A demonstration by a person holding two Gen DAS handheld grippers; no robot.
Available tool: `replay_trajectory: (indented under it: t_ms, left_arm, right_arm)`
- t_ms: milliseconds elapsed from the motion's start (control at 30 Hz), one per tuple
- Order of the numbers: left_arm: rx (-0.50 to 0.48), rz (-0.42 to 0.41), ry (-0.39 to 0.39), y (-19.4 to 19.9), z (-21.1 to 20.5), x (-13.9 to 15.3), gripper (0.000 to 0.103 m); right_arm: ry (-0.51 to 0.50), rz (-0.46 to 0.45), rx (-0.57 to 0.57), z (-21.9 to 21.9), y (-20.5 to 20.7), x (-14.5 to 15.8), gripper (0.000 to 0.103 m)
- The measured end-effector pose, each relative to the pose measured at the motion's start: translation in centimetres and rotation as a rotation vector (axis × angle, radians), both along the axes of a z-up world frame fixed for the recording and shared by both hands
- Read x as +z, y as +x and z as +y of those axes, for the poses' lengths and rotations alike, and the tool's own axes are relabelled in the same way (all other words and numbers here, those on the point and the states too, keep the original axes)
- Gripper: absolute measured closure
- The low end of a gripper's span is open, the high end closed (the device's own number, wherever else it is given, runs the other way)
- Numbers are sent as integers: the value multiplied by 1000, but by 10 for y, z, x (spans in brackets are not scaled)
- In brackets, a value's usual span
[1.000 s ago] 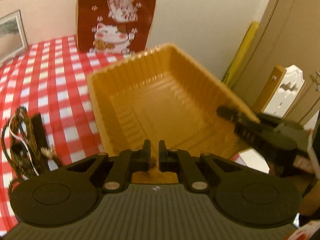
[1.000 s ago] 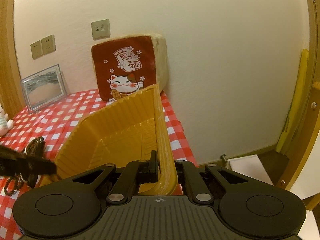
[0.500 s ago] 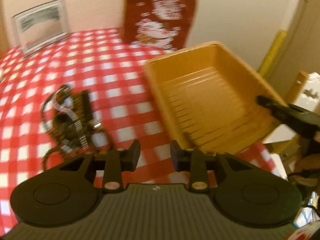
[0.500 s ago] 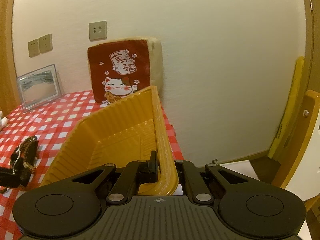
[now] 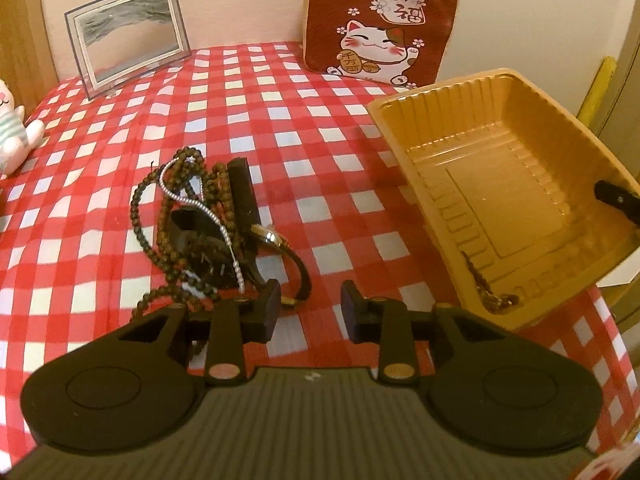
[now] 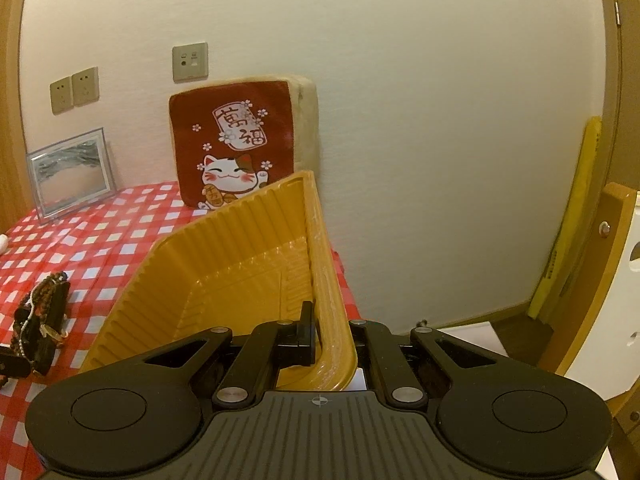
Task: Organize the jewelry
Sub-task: 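Grasp the silver-faced watch from the pile with the left gripper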
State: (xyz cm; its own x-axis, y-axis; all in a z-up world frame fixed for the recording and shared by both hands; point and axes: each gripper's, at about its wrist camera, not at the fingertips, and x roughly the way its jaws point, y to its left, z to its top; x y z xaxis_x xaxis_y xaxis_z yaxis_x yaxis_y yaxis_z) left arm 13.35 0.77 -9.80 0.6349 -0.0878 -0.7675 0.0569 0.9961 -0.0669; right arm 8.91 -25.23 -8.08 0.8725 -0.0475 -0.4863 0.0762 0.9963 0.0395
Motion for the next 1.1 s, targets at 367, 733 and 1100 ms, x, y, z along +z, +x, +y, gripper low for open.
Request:
replay_trajectory:
  t_ms: [367,733,1100]
  left_arm:
    - [-5,48,17,38,-1,-26,74]
    - [7,58,-54,37,12,-24,96]
    - [-65,-58,-120,10,3,31,97]
  right_arm:
    - [1,3,-6,1,2,2,98]
    - [0,2,-1,2,1,3,98]
    - [0,3,10,4,-1,6,98]
